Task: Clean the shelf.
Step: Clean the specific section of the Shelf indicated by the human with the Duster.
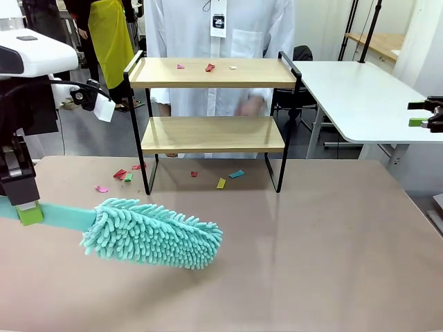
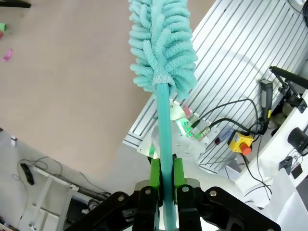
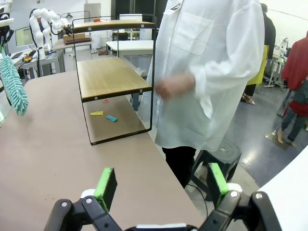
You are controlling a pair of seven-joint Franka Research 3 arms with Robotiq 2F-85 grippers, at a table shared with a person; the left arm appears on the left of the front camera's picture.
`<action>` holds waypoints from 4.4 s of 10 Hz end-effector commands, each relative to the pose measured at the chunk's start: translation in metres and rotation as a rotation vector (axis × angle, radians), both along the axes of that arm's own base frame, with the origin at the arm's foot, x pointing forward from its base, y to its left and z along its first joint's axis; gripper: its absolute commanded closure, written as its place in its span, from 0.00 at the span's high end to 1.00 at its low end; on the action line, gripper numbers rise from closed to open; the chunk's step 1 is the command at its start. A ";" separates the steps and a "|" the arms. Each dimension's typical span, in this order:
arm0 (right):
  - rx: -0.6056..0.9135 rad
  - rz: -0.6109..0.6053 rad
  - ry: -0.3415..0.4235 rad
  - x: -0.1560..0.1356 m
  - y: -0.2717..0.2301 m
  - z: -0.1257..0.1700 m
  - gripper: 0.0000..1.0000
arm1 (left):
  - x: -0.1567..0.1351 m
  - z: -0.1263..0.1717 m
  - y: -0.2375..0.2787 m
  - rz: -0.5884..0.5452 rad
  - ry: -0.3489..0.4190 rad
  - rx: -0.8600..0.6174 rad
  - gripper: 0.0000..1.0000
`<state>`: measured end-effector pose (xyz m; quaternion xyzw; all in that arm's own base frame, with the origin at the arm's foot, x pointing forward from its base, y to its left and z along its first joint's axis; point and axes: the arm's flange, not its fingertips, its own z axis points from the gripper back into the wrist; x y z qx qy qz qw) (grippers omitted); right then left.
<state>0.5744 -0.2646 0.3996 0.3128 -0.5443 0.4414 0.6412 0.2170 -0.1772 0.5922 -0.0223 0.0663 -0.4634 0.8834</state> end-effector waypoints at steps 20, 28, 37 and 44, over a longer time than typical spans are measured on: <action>-0.003 -0.002 -0.004 0.001 0.001 0.003 1.00 | 0.008 0.001 -0.008 -0.012 0.027 -0.123 0.13; -0.003 -0.002 -0.004 0.001 0.001 0.003 1.00 | 0.039 0.100 -0.147 0.260 -0.132 -0.697 0.13; -0.003 -0.002 -0.004 0.001 0.001 0.003 1.00 | 0.097 0.165 -0.328 0.950 -0.595 -0.471 0.13; -0.003 -0.002 -0.004 0.001 0.001 0.003 1.00 | 0.141 0.097 -0.352 1.040 -0.520 -0.399 0.13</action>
